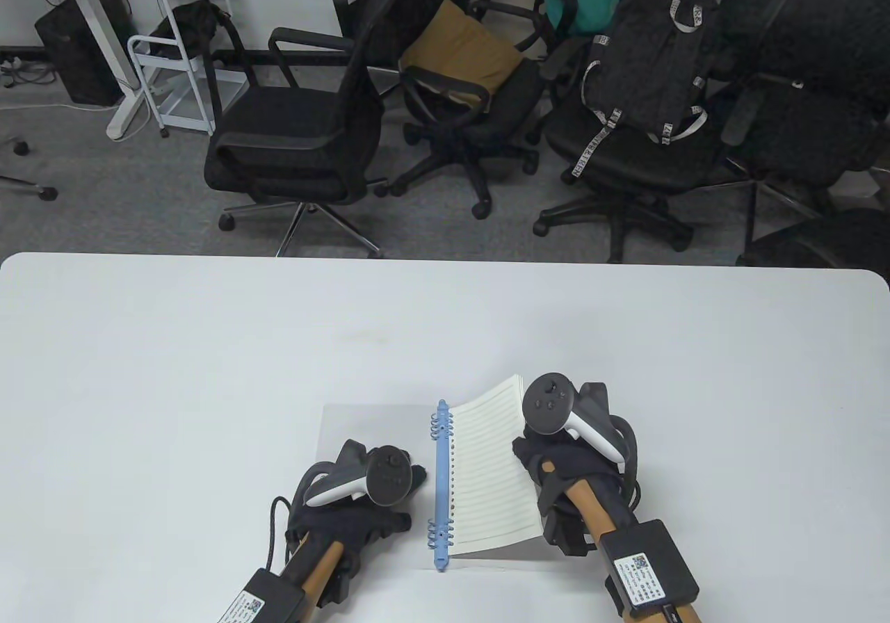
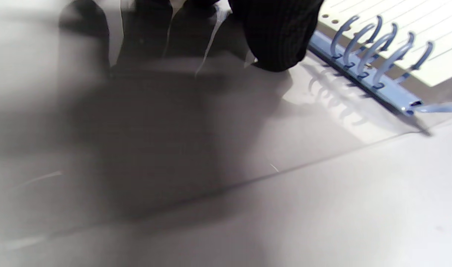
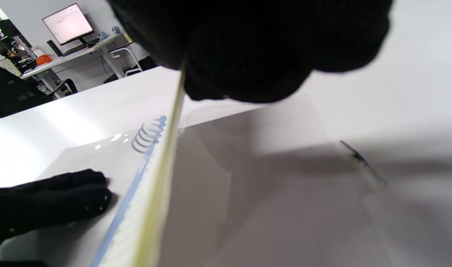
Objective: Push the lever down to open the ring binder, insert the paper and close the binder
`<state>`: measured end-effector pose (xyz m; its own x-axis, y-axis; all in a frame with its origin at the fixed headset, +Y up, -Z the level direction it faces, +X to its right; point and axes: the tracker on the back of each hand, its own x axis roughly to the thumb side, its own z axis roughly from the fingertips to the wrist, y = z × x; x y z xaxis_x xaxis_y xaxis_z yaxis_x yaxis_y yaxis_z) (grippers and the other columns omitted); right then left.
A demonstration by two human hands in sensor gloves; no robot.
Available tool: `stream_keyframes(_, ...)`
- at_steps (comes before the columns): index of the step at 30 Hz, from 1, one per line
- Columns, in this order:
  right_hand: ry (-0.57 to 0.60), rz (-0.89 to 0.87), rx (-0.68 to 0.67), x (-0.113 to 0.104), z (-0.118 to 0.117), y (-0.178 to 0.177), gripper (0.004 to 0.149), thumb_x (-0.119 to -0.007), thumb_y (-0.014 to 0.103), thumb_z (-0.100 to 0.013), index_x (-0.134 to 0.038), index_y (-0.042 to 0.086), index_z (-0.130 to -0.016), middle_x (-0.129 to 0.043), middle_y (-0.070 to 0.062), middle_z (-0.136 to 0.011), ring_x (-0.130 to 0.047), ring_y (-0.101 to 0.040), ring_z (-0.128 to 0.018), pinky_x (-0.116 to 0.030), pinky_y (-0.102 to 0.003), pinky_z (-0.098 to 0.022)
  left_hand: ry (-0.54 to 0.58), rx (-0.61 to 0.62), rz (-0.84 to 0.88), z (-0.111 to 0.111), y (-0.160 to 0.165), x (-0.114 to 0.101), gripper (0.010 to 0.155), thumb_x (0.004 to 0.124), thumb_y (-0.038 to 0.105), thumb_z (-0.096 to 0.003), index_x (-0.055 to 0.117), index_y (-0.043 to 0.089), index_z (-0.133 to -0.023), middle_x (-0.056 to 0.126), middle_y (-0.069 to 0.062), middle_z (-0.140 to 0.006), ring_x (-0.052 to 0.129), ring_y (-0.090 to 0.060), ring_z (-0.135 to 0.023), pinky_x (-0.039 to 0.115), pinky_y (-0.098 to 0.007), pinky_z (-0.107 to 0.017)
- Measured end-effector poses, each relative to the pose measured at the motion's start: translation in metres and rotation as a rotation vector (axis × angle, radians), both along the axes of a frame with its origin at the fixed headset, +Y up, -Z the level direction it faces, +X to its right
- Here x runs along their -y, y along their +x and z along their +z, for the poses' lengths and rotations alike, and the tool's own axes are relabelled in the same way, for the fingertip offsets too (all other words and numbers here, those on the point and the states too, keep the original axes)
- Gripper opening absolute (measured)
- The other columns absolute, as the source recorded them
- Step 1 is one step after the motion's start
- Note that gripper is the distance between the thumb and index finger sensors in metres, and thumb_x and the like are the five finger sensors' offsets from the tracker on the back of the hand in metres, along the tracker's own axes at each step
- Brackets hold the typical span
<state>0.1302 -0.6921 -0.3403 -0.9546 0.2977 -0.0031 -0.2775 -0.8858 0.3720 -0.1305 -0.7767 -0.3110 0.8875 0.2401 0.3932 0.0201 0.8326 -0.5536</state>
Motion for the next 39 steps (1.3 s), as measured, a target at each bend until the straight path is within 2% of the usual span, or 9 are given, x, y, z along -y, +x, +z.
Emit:
stream_keyframes(13,-0.049,-0.093,0.067,0.044,0.003,0.025,0.038,-0.073,0.028,-0.06,-0.082,-0.001,-0.083,-0.093,-0.018,-0.059,-0.095,-0.021,-0.039,-0.087,-0.035,-0.031,-0.004,-0.001,0.01,0.0,-0.001,0.001,0.073,0.081,0.039,-0.0622,0.044,0.027,-0.124,0.036,-0.011,-0.129,0.039,-0.044,-0.117,0.041,-0.071,-0.078)
stream_keyframes(18,-0.015,-0.033,0.088,0.044,0.012,0.032,0.054,-0.072,0.034,-0.061,-0.074,-0.008,-0.094,-0.091,-0.024,-0.07,-0.097,-0.027,-0.047,-0.087,-0.035,-0.034,0.006,0.01,0.063,0.0,-0.008,0.001,0.073,0.079,0.041,-0.0623,0.044,0.025,-0.125,0.036,-0.012,-0.129,0.039,-0.044,-0.117,0.04,-0.071,-0.078)
stream_keyframes(23,0.028,0.014,0.062,0.028,0.032,0.039,0.064,-0.068,0.038,-0.063,-0.063,-0.012,-0.103,-0.083,-0.033,-0.082,-0.094,-0.038,-0.06,-0.085,-0.044,-0.043,0.033,-0.133,0.258,-0.001,-0.032,-0.014,0.077,0.078,0.043,-0.0626,0.043,0.018,-0.126,0.034,-0.019,-0.129,0.04,-0.049,-0.116,0.041,-0.072,-0.077)
stream_keyframes(26,0.035,-0.007,0.008,0.027,0.047,0.045,0.062,-0.067,0.037,-0.064,-0.06,-0.007,-0.107,-0.075,-0.036,-0.092,-0.087,-0.044,-0.072,-0.08,-0.051,-0.052,0.046,-0.228,0.255,-0.001,-0.047,-0.02,0.084,0.076,0.047,-0.0635,0.04,0.006,-0.127,0.032,-0.03,-0.127,0.04,-0.058,-0.113,0.042,-0.073,-0.076)
stream_keyframes(31,0.002,-0.02,-0.144,0.048,0.074,0.048,0.064,-0.066,0.034,-0.065,-0.048,-0.003,-0.113,-0.05,-0.037,-0.109,-0.061,-0.054,-0.094,-0.062,-0.065,-0.066,0.047,-0.398,0.158,-0.005,-0.07,-0.02,0.094,0.071,0.052,-0.0653,0.034,-0.01,-0.125,0.031,-0.044,-0.122,0.038,-0.069,-0.107,0.04,-0.075,-0.074)
stream_keyframes(35,-0.01,0.081,-0.204,0.068,0.086,0.044,0.073,-0.068,0.035,-0.064,-0.035,-0.005,-0.115,-0.036,-0.038,-0.111,-0.049,-0.056,-0.099,-0.054,-0.067,-0.069,0.01,-0.457,0.095,-0.006,-0.076,-0.016,0.097,0.069,0.054,-0.066,0.034,-0.017,-0.123,0.035,-0.049,-0.12,0.041,-0.072,-0.104,0.041,-0.077,-0.073)
stream_keyframes(39,-0.05,0.154,-0.242,0.078,0.091,0.04,0.073,-0.069,0.035,-0.064,-0.035,-0.006,-0.114,-0.037,-0.038,-0.111,-0.048,-0.056,-0.099,-0.053,-0.067,-0.069,-0.058,-0.488,0.086,-0.007,-0.073,-0.013,0.099,0.069,0.054,-0.0666,0.033,-0.02,-0.122,0.037,-0.052,-0.118,0.042,-0.074,-0.103,0.041,-0.077,-0.073)
